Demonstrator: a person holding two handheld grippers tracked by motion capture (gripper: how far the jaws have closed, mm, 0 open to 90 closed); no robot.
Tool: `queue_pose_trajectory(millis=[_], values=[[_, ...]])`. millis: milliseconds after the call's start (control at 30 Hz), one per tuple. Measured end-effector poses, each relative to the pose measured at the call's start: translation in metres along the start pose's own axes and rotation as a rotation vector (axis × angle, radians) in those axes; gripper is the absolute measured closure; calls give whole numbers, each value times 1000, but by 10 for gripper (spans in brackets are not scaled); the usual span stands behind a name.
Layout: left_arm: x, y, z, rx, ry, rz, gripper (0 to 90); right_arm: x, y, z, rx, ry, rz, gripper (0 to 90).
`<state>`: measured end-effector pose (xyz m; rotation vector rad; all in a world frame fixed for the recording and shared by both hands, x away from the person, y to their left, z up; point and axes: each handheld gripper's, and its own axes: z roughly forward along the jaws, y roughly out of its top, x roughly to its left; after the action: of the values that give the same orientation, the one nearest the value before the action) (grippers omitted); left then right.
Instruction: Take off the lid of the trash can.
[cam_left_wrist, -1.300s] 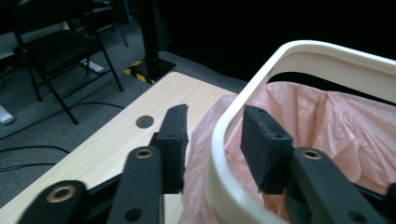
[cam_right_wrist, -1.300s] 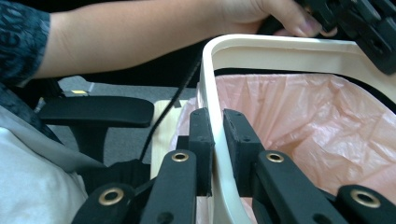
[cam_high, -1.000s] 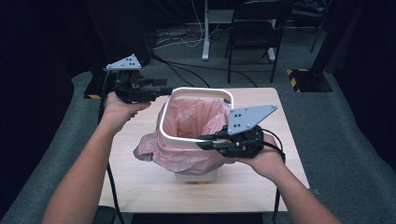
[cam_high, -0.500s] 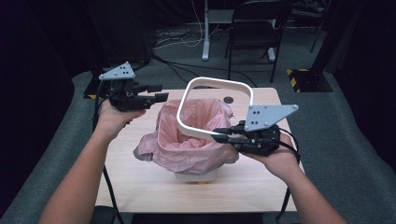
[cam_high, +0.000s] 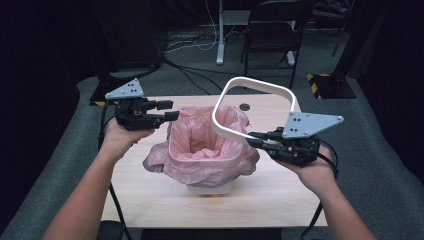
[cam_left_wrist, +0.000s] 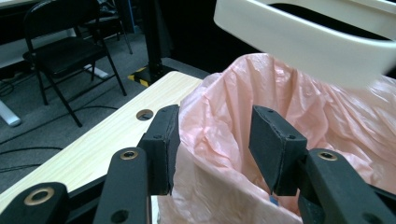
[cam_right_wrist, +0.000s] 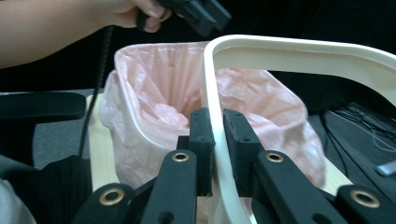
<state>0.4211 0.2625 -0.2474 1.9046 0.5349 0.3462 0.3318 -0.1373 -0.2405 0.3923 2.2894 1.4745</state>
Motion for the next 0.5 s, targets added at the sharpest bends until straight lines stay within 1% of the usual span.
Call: queue_pose_trajectory(millis=[200,433,500], values=[[-5,-6,-4,0,-2,1,515,-6,-8,-15,-3,-51,22,823],[-9,-10,-7,1,-5,11,510,-12,-19,-29,3,-117,49,823],[-10,-10,-8,-1,-6,12,510,-13,-21,-30,5,-124,55,823]])
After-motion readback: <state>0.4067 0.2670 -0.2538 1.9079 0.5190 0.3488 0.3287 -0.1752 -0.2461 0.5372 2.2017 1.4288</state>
